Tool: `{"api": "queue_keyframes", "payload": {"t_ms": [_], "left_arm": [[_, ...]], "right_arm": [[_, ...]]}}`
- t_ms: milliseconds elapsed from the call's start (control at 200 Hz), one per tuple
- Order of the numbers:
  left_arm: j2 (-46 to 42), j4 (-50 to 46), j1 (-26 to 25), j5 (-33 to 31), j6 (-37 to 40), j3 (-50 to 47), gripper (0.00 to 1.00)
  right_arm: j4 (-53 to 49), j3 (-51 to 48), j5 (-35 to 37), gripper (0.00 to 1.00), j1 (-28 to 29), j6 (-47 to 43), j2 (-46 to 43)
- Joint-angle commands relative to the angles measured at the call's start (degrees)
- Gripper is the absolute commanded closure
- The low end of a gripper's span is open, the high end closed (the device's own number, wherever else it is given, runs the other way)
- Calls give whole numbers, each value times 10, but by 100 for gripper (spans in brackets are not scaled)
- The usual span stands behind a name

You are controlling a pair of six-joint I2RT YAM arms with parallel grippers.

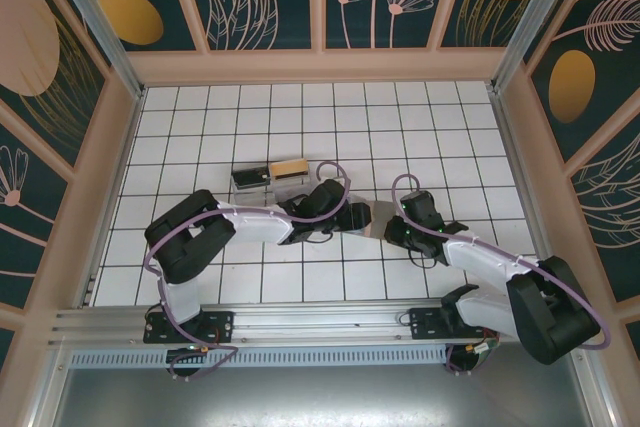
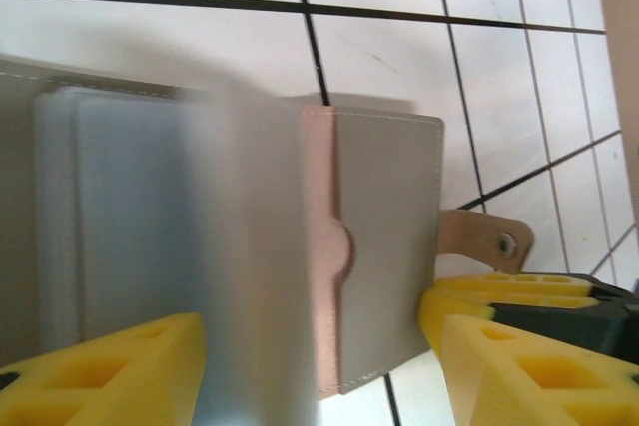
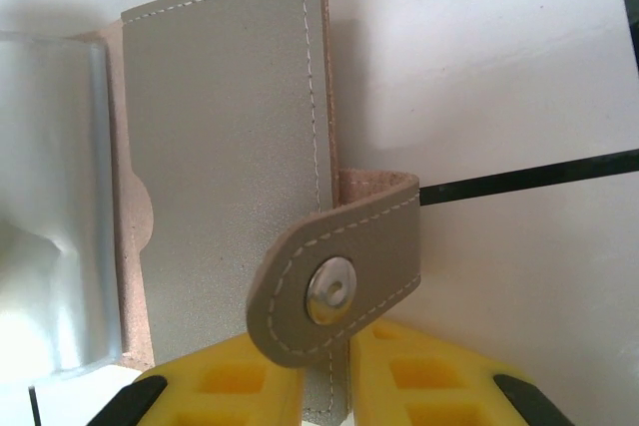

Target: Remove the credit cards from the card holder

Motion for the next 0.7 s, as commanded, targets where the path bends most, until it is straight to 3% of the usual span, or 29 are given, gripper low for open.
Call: {"api": "queue_keyframes", "payload": {"t_ms": [0, 65, 135, 310, 400, 520, 695], "left_arm": [[19, 37, -3, 33, -12, -3, 35], [24, 37, -3, 33, -14, -1, 35], [26, 33, -3, 31, -14, 1, 35], [19, 27, -3, 24, -13, 0, 35], [14, 23, -3, 18, -10, -1, 36], [12, 21, -3, 13, -8, -2, 36], [12, 23, -3, 16, -10, -2, 36]], "right_arm": [[-10, 7, 3, 79, -4, -2, 3], [-12, 7, 6, 77, -5, -2, -4], [-20, 7, 17, 69, -5, 0, -20], [-48, 11, 32, 66, -5, 14, -90], [-46, 12, 16, 70, -5, 14, -112], [-34, 20, -12, 87, -2, 12, -103], [-32, 30, -11, 87, -1, 0, -53]]}}
